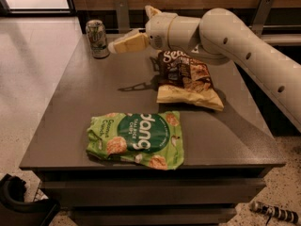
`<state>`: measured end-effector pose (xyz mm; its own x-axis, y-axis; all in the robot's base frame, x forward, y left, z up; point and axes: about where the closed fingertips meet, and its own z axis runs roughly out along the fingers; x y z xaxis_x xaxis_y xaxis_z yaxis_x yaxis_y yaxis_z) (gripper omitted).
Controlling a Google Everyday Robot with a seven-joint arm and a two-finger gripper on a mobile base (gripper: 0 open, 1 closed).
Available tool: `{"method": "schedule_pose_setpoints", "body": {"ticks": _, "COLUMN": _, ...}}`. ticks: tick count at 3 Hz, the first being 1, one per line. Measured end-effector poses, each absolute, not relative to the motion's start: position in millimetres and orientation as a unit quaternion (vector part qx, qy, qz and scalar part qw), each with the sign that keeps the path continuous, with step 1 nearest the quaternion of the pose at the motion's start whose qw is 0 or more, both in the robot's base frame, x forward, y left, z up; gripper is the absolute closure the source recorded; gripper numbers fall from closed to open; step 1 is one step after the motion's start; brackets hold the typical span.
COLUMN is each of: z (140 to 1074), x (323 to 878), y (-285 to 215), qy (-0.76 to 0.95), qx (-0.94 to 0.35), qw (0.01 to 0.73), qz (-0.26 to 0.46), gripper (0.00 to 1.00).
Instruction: Pick 7up can
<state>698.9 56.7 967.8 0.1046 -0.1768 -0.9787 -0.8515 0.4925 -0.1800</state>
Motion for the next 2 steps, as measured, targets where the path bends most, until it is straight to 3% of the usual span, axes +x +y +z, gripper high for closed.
{"method": "schedule_pose_setpoints", "body": {"ticks": 2, "z": 948, "x": 746, "y": 99, "qy": 0.619, "qx": -0.443, "qw": 0.584, "qz": 0.281, "gripper": 0.0}}
